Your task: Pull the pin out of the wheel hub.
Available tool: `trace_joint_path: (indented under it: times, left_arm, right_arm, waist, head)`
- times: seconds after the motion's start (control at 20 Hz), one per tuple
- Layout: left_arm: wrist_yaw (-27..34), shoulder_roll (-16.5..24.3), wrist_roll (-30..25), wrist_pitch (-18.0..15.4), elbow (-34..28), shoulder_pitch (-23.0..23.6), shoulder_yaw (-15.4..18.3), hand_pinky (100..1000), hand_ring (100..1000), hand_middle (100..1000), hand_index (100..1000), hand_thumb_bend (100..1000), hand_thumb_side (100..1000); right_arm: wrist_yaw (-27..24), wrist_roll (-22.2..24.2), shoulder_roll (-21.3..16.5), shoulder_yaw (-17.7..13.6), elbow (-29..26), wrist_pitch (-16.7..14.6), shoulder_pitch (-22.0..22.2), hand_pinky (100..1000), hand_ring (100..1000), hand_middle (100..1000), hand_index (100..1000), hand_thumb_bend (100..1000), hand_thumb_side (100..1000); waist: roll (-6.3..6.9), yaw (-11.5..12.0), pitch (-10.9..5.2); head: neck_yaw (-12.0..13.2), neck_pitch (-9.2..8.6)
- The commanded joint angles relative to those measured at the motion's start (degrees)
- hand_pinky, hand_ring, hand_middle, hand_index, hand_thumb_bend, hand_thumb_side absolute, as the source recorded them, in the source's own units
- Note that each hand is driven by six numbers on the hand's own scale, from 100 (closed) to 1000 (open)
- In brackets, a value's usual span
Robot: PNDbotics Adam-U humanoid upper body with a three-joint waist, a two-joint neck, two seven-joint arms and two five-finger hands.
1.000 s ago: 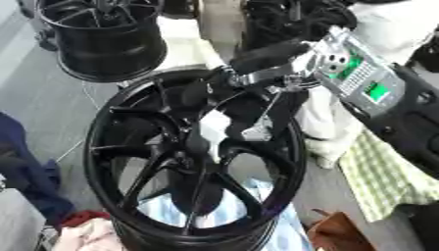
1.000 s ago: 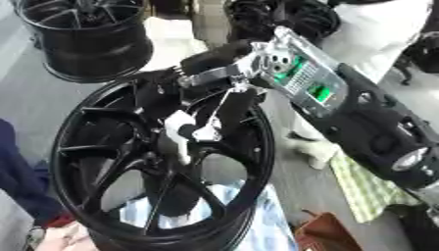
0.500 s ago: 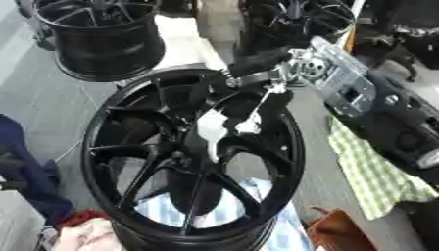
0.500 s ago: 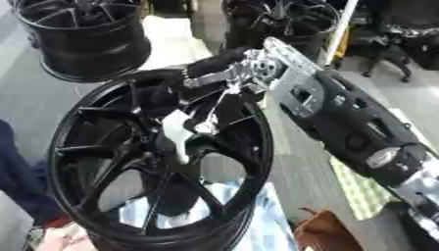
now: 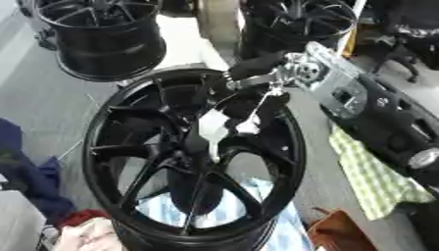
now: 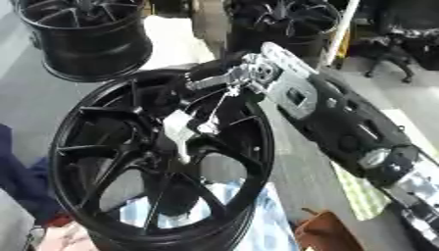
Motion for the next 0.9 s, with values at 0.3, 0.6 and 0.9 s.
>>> trace_joint_path:
  times: [0.3, 0.6, 0.9]
  left_arm:
    - [0.11, 0.29, -0.39, -0.08, -0.86, -0.78, -0.22, 687, 1000, 696, 914, 100, 854]
    - [0.16, 0.22, -0.54, -0.12, -0.86, -0.82, -0.31, 687, 1000, 696, 915, 100, 855]
    - [0.17, 0.19, -0.61, -0.10, -0.84, -0.85, -0.34, 688, 1000, 695, 915, 100, 855]
  right_arm:
    - [0.73, 1.99, 0.21, 0.04, 0.44, -0.39, -0.77, 908, 938, 905, 1000, 100, 266]
    - [1.90, 2.29, 1.28, 0.30, 1.49, -0.83, -0.70, 904, 929, 873, 987, 100, 260]
    - [2.73, 2.02, 1.61, 0.40, 1.88, -1.48, -0.66, 893, 898, 779, 918, 100, 244]
  waist:
    - [0.24, -0.06, -0.40]
    - [0.33, -0.06, -0.34]
    - [0.31, 0.07, -0.36]
  head:
    - [-0.29, -0.15]
    - [-0.48, -0.15]
    - [-0.51, -0.15]
